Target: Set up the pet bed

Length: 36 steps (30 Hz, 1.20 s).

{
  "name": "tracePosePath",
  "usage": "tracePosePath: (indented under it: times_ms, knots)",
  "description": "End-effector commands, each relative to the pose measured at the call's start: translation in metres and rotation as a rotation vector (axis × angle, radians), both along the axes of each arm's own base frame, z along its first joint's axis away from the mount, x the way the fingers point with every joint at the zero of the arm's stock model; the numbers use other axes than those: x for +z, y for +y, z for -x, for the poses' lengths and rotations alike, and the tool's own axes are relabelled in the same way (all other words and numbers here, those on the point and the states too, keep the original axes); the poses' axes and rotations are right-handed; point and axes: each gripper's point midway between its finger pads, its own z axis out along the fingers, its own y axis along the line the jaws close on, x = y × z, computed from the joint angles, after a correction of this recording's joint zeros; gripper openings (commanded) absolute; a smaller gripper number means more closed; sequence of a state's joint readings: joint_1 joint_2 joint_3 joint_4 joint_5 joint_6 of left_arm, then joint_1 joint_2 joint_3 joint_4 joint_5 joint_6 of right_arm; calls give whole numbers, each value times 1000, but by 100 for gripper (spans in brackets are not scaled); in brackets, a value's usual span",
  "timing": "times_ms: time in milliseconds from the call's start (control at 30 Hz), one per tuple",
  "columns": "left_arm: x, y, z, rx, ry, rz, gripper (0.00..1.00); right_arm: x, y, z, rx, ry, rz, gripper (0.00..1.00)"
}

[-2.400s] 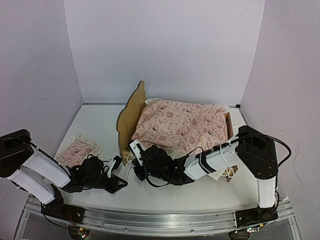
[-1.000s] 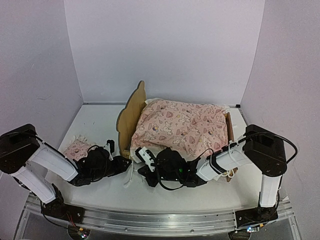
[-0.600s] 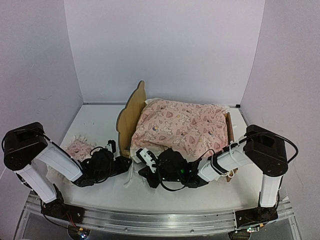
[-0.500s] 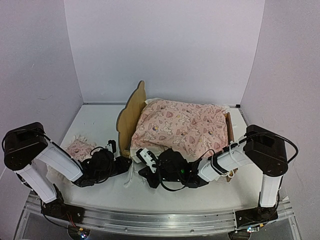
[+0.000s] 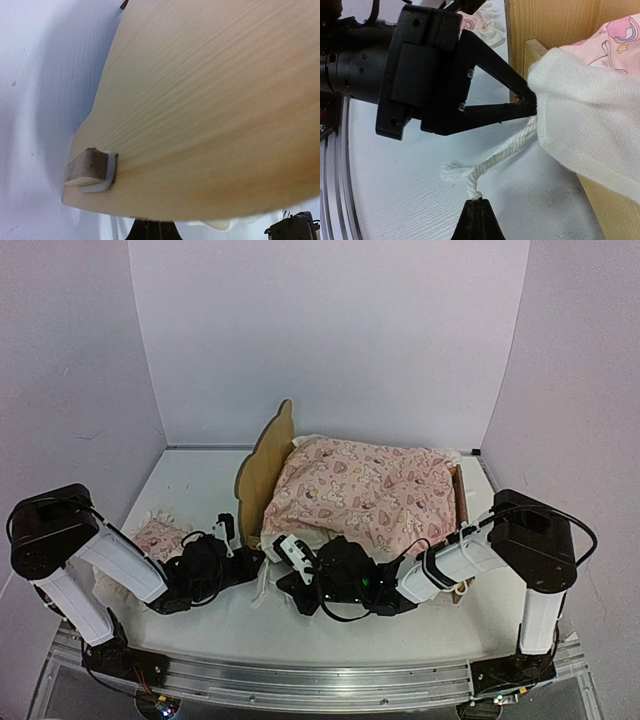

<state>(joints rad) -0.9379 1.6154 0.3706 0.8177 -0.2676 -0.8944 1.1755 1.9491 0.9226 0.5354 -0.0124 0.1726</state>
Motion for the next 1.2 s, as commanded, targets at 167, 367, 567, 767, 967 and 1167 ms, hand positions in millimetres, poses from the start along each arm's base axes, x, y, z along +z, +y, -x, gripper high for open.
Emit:
tracePosePath:
  times_ms: [167, 367, 567, 767, 967, 1167]
  knots:
    - [28, 6, 12, -52, -77, 69, 0, 53, 21, -44, -162, -46, -134, 0]
    - [27, 6, 18, -86, -79, 62, 0, 46, 42, -63, -170, -46, -145, 0]
    - [32, 8, 23, -117, -114, 45, 0, 37, 46, -73, -183, -44, -134, 0]
    - [34, 1, 27, -167, -121, 44, 0, 32, 54, -74, -129, -63, -139, 0]
    - [27, -4, 34, -216, -96, 40, 0, 31, 61, -82, -64, -117, -156, 0]
    - [19, -6, 37, -236, -72, 35, 0, 27, 67, -69, 151, -258, -183, 0]
